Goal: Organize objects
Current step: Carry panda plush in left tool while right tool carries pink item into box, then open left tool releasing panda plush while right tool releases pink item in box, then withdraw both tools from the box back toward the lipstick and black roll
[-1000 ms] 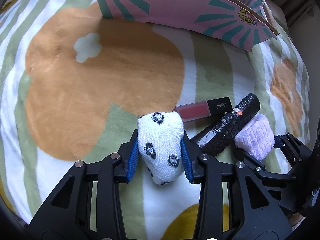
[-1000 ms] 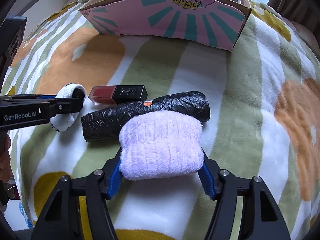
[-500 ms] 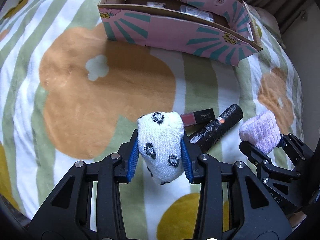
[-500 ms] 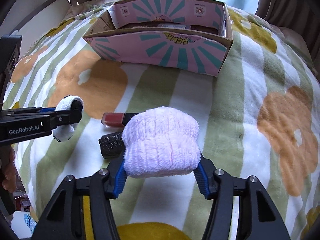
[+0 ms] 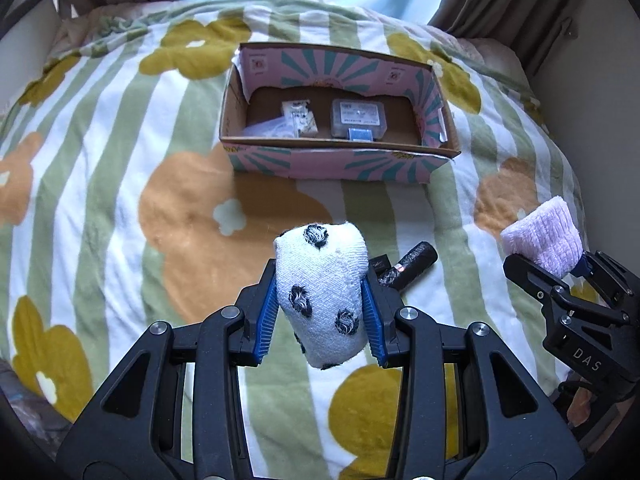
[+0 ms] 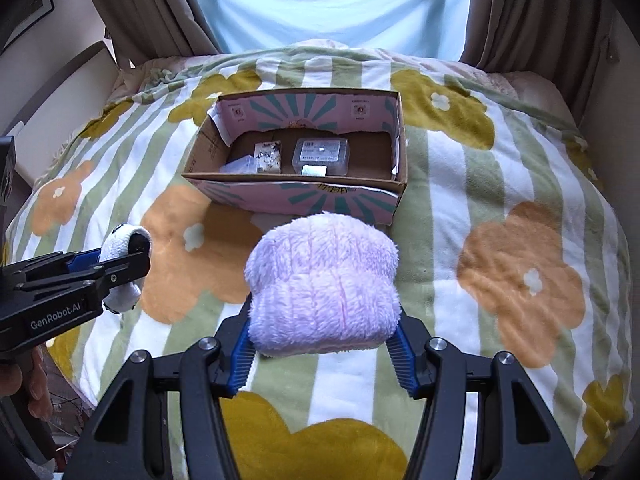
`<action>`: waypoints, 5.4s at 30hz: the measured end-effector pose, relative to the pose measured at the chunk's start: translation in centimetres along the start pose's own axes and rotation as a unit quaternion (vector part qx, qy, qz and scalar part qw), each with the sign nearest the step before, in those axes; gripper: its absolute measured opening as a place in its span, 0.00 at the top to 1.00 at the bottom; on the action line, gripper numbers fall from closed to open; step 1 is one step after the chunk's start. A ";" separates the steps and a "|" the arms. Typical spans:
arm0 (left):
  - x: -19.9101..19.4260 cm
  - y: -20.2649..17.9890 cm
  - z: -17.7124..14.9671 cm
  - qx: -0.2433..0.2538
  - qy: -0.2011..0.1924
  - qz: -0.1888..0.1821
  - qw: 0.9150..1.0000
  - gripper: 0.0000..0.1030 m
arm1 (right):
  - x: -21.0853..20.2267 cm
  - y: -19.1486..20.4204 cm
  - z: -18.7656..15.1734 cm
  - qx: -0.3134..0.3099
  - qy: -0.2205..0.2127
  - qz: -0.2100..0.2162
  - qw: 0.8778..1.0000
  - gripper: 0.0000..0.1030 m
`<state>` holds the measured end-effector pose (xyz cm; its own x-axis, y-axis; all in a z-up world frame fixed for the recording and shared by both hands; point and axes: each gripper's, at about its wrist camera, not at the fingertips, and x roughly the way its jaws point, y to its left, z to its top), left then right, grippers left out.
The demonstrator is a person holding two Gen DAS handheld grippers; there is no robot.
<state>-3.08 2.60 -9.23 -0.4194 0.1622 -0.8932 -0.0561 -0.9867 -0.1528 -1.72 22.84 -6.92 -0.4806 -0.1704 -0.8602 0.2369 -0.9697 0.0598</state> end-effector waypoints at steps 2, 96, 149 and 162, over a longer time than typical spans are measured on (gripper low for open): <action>-1.9 -0.1 0.3 0.004 -0.008 0.005 1.000 0.66 | -1.8 0.5 0.4 0.004 -0.005 -0.002 1.000 0.48; 24.2 1.9 24.6 -0.033 0.084 0.013 0.996 0.00 | 21.0 -2.3 15.5 -0.050 0.091 0.034 0.994 0.05; -7.9 2.8 5.8 -0.028 -0.054 0.028 0.998 0.01 | -4.7 1.6 5.8 0.049 -0.025 -0.016 0.998 0.05; -8.9 2.7 3.9 -0.012 -0.049 0.008 0.999 0.03 | -6.4 1.2 4.0 0.088 -0.034 -0.022 0.995 0.06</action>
<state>-3.03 -1.51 -0.07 -0.5074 0.1421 -0.8499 -0.0263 -0.9884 -0.1496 -1.75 22.04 0.70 -0.5444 -0.1322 -0.8283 0.0649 -0.9912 0.1155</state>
